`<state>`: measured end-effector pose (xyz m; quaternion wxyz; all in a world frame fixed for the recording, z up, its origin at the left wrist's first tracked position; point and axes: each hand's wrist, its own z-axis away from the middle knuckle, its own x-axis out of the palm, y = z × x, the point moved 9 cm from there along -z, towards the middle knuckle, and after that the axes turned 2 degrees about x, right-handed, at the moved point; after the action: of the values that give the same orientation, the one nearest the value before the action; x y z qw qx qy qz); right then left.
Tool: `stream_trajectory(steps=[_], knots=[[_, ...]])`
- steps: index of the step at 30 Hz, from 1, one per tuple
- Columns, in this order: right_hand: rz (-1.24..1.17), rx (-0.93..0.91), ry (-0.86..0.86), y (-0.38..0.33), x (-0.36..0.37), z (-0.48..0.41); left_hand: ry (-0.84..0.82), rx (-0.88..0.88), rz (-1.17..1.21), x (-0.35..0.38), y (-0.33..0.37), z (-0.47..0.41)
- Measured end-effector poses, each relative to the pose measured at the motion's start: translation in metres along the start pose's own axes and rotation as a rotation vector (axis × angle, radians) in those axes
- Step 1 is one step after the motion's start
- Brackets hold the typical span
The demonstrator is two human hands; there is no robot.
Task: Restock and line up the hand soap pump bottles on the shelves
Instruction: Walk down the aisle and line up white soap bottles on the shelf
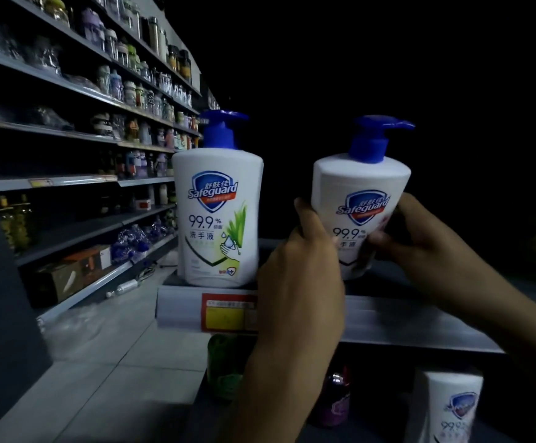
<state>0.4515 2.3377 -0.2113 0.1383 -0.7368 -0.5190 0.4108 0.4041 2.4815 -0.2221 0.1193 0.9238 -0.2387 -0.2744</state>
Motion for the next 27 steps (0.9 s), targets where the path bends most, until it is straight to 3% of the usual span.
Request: stream_trajectory(steps=[11,14,16,17,20,22,27], knots=[[-0.094,0.155,-0.089,0.018,0.015,-0.021,-0.045,0.073,-0.119,-0.001,0.001,0.005],[-0.110,0.197,-0.156,0.022,0.020,-0.020,0.193,0.075,0.030,-0.045,-0.006,0.006],[-0.023,0.212,-0.228,0.022,0.027,-0.017,0.458,-0.029,0.074,-0.084,-0.034,0.012],[0.018,0.219,-0.248,0.022,0.030,-0.016,0.491,-0.103,0.078,-0.093,-0.053,0.015],[0.037,0.240,-0.243,0.024,0.037,-0.021,0.240,-0.344,0.139,-0.074,-0.100,0.018],[0.053,0.247,-0.227,0.022,0.043,-0.026,0.110,-0.392,0.157,-0.058,-0.106,0.021],[0.103,0.259,-0.213,0.022,0.061,-0.036,0.166,-0.414,0.105,-0.055,-0.112,0.024]])
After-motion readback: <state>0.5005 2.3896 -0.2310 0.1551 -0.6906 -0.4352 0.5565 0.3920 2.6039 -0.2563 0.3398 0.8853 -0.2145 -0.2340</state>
